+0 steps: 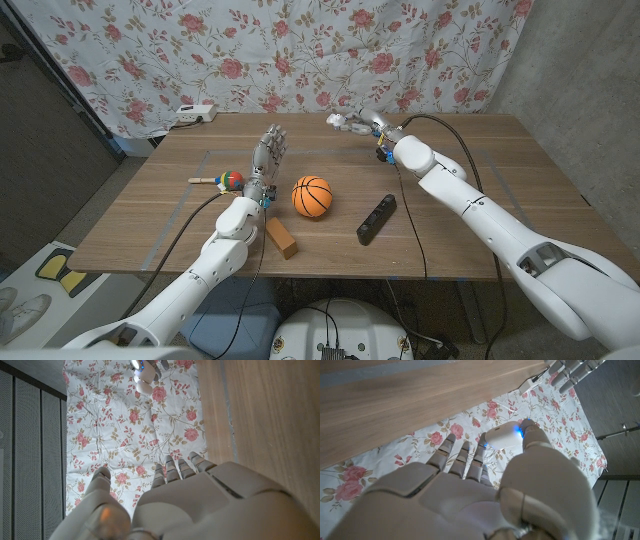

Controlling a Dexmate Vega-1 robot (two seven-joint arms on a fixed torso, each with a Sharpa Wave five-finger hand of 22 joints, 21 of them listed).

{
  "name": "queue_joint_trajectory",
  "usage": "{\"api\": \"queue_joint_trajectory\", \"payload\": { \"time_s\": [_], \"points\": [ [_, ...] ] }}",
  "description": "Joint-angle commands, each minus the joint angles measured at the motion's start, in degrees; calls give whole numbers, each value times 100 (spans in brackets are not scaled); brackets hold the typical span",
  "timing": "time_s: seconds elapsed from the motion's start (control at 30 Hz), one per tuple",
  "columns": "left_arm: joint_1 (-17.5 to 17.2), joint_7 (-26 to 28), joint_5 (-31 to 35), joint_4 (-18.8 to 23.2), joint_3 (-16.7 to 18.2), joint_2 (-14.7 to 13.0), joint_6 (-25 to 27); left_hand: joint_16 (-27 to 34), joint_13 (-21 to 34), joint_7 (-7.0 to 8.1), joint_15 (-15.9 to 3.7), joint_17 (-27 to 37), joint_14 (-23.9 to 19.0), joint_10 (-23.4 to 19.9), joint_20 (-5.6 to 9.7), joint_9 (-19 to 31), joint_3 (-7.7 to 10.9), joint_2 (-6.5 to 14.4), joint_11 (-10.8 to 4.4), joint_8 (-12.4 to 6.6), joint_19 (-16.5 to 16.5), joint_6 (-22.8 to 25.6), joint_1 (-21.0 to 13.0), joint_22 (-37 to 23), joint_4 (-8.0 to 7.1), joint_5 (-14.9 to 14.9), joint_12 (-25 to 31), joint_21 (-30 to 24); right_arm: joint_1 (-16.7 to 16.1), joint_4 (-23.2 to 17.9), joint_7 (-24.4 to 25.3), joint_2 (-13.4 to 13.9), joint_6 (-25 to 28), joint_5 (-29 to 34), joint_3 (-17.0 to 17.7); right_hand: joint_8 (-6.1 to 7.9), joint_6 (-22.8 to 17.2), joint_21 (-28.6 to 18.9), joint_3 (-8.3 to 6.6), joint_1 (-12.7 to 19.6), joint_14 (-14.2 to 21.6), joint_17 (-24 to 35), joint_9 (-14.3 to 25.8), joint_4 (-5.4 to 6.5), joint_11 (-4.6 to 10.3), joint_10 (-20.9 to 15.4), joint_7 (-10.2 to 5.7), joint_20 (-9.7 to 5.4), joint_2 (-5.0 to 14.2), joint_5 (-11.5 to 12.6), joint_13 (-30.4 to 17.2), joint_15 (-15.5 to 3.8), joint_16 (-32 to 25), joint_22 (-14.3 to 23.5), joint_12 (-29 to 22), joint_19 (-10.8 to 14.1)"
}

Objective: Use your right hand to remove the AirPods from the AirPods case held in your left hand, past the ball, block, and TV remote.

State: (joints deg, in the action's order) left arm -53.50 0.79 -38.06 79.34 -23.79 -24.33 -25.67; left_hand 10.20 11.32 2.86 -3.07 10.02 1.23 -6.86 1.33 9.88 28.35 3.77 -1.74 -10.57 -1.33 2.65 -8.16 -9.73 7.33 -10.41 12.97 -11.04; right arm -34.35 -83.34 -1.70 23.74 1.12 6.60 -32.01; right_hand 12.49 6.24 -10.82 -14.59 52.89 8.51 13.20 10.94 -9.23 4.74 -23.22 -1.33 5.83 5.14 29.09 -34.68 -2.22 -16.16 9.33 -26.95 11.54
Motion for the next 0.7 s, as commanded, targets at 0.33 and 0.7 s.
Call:
{"api": "queue_joint_trajectory", "payload": {
  "time_s": [0.33, 0.7],
  "points": [
    [-354, 245, 231, 653, 79, -69, -93, 27, 20, -26, -31, 5, -39, -84, -44, 15, -21, 25, 57, -4, -99, 7, -4, -31, 13, -10, 33, -29, -429, -475, 389, -104, -40, -973, 520, -18, -52, -19, -119, -38, 99, 20, -1, 70, 635, -747, -24, -25, 36, 88, -40, -553, 34, 19, -46, 86],
    [-540, 725, 743, 1042, 172, -100, -47, 24, 21, -30, -45, 1, -46, -151, 10, 17, -15, 31, 40, -77, -83, 242, -26, -30, 27, -7, 50, -16, -700, -712, 495, -199, -110, -1394, 688, -11, -140, -10, -155, -43, 131, 23, -1, 67, 661, -804, -53, -30, 20, 130, -51, -544, 54, 20, -77, 99]
  ]
}}
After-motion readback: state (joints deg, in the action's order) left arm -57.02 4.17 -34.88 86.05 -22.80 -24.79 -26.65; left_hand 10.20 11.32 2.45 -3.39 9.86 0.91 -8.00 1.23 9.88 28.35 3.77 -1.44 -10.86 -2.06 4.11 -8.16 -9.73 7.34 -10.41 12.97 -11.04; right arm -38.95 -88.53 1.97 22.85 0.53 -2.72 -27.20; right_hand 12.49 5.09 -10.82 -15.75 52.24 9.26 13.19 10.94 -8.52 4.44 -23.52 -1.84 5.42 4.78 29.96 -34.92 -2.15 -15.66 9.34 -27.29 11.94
